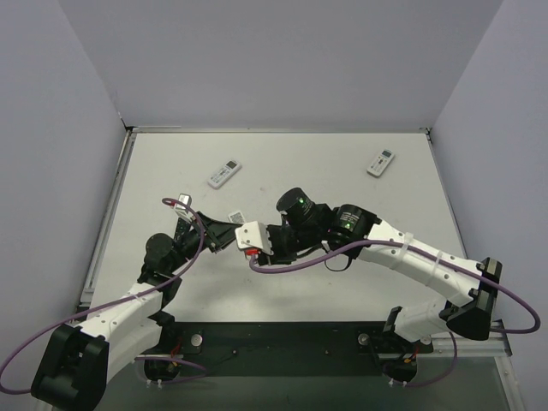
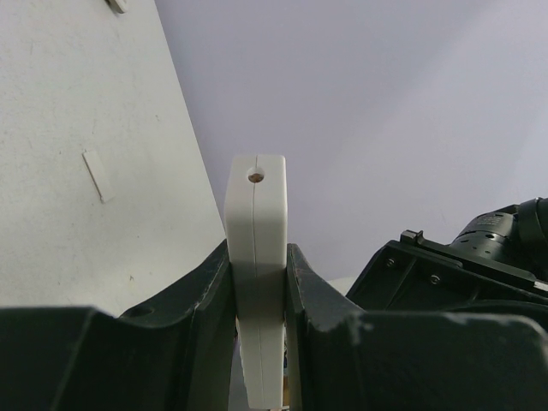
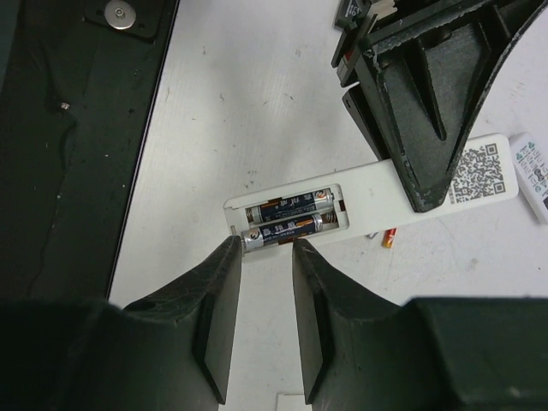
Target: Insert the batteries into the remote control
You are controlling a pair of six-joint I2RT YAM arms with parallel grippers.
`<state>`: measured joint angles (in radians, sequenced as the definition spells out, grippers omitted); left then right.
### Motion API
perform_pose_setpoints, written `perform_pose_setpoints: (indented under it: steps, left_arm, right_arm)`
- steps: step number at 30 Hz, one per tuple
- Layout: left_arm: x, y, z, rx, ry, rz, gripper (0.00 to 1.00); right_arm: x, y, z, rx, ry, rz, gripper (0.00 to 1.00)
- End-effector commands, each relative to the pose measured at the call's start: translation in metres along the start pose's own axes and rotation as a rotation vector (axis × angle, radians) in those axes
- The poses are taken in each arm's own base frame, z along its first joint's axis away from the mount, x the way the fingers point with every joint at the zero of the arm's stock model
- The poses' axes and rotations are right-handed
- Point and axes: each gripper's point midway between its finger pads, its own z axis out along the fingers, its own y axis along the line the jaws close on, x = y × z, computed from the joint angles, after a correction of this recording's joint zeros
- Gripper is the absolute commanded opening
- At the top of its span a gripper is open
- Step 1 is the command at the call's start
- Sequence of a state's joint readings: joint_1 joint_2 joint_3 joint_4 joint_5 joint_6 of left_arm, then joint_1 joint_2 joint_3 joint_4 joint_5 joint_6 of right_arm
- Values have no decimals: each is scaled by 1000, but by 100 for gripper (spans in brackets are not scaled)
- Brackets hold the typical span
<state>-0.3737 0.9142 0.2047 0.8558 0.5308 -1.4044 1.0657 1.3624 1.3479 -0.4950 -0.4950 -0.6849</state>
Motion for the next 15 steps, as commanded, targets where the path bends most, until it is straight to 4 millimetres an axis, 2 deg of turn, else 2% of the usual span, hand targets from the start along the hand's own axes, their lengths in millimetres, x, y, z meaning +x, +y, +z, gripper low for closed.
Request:
perform_pose_setpoints:
  steps: [1,15]
  left_arm:
    - [-3,-33,5,94,12,65,0]
    - [-3,-35,4,99,11,68,0]
  right_arm:
    - [-6,4,9,-49,-41,-36,26]
    - [3,12,18,-94,-2,-27,25]
